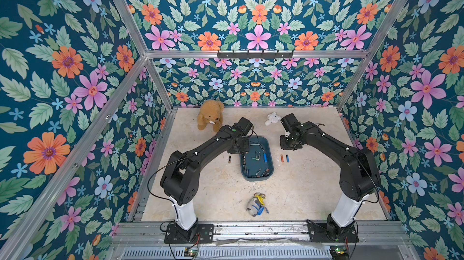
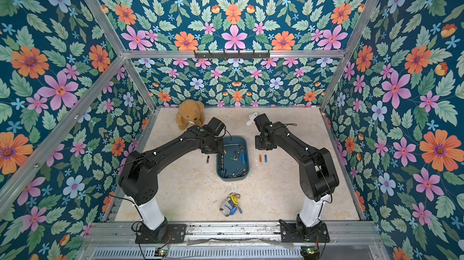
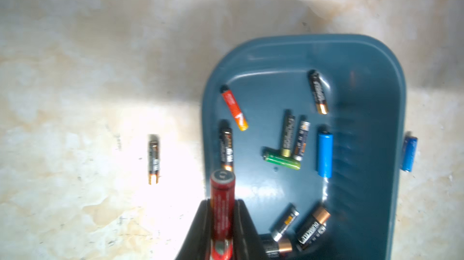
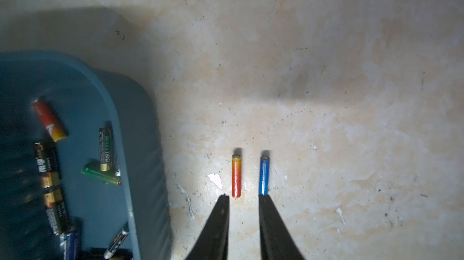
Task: Take the batteries out of the storage box
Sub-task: Place the battery at the center of the board.
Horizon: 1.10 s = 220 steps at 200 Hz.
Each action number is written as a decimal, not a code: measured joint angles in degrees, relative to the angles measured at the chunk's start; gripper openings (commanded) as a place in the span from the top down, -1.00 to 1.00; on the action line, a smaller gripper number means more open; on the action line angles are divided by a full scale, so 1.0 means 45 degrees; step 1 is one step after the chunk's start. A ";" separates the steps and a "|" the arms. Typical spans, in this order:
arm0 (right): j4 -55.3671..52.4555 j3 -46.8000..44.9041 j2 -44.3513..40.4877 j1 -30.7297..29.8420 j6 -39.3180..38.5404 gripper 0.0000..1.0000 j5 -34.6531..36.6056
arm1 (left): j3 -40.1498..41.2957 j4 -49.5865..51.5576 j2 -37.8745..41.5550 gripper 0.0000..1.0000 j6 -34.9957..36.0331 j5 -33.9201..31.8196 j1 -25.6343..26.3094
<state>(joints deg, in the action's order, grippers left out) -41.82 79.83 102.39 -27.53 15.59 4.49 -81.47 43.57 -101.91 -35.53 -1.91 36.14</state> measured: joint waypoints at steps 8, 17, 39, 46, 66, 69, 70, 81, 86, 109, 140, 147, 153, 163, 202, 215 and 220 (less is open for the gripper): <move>-0.0005 0.0000 0.0000 -0.0015 0.0005 0.47 0.0000 | 0.0117 0.0039 0.0136 0.62 0.0073 -0.0015 -0.0175; -0.0019 0.0005 0.0000 -0.0029 0.0005 0.47 0.0000 | 0.0262 0.0034 0.0287 0.62 0.0267 -0.0024 -0.0384; -0.0049 0.0015 0.0000 -0.0039 0.0015 0.47 0.0000 | 0.0685 0.0029 0.0597 0.62 0.0471 -0.0029 -0.0928; -0.0068 0.0029 0.0000 -0.0039 0.0015 0.47 0.0000 | 0.0831 0.0024 0.0680 0.62 0.0607 -0.0024 -0.1098; -0.0078 0.0039 0.0000 -0.0039 0.0015 0.47 0.0000 | 0.1268 -0.0073 0.0879 0.62 0.0874 -0.0024 -0.1545; -0.0078 0.0044 0.0000 -0.0039 0.0015 0.47 0.0005 | 0.1326 -0.0083 0.0899 0.62 0.0937 -0.0024 -0.1608; -0.0078 0.0044 0.0000 -0.0039 0.0015 0.46 0.0005 | 0.1345 -0.0087 0.0903 0.62 0.0942 -0.0024 -0.1622; -0.0087 0.0053 0.0000 -0.0039 0.0019 0.46 0.0005 | 0.1579 -0.0097 0.0962 0.62 0.1001 -0.0019 -0.1836; -0.0092 0.0058 0.0000 -0.0039 0.0024 0.46 0.0005 | 0.1690 -0.0121 0.0971 0.62 0.1064 -0.0015 -0.1923; -0.0121 0.0058 0.0000 -0.0039 0.0058 0.47 0.0015 | 0.2147 -0.0257 0.0976 0.62 0.1311 0.0078 -0.2297; -0.0175 0.0078 0.0005 -0.0039 0.0107 0.46 0.0058 | 0.2477 -0.0534 0.0855 0.62 0.1583 0.0136 -0.2526; -0.0180 0.0083 0.0005 -0.0039 0.0107 0.46 0.0058 | 0.2531 -0.0636 0.0787 0.62 0.1613 0.0160 -0.2555; -0.0189 0.0102 0.0005 -0.0039 0.0107 0.46 0.0058 | 0.2555 -0.0680 0.0729 0.62 0.1642 0.0185 -0.2599; -0.0199 0.0121 0.0005 -0.0039 0.0112 0.46 0.0068 | 0.2589 -0.0758 0.0641 0.62 0.1685 0.0306 -0.2633; -0.0267 0.0126 0.0005 -0.0034 0.0204 0.46 0.0155 | 0.2701 -0.1073 0.0389 0.62 0.1919 0.0418 -0.2769; -0.0272 0.0126 0.0005 -0.0034 0.0204 0.46 0.0160 | 0.2735 -0.1156 0.0301 0.62 0.1943 0.0452 -0.2769; -0.0272 0.0126 0.0005 -0.0034 0.0209 0.47 0.0160 | 0.2739 -0.1185 0.0267 0.62 0.1972 0.0481 -0.2769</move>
<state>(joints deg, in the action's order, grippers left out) -43.05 80.40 102.41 -27.68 16.53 5.21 -69.14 38.24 -100.71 -26.65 0.25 23.68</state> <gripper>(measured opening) 0.268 0.192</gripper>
